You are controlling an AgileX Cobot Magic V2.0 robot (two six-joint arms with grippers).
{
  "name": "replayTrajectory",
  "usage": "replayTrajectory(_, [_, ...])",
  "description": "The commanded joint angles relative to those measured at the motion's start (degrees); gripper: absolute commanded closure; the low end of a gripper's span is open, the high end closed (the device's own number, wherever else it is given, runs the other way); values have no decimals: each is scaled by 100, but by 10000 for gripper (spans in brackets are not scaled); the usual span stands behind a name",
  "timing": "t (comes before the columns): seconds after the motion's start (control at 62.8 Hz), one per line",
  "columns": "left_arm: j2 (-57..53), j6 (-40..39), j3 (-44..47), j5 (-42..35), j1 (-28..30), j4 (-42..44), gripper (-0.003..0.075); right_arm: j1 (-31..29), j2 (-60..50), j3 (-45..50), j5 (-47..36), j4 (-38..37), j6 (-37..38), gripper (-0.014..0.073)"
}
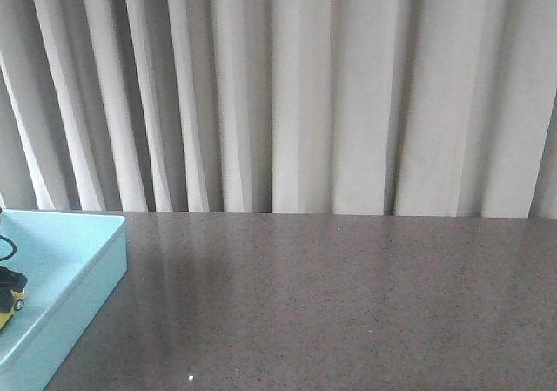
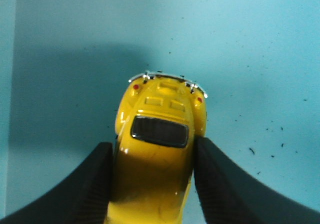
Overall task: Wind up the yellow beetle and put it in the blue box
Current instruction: 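Lower the car into the blue box and open the left gripper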
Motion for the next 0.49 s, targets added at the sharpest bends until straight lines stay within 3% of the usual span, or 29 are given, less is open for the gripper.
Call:
replayTrajectory(0.0, [-354,-42,-142,-270,1,-153,426,11,-55,-138,-283,-21,-21,15])
replayTrajectory(0.239, [-362,-66,-142,-249,1,-159,246,11,-55,-138,-283,-21,-21,15])
replayTrajectory(0.478, [-584,-37,-142,-28,1,-402,228,11,-55,-138,-283,-21,-21,15])
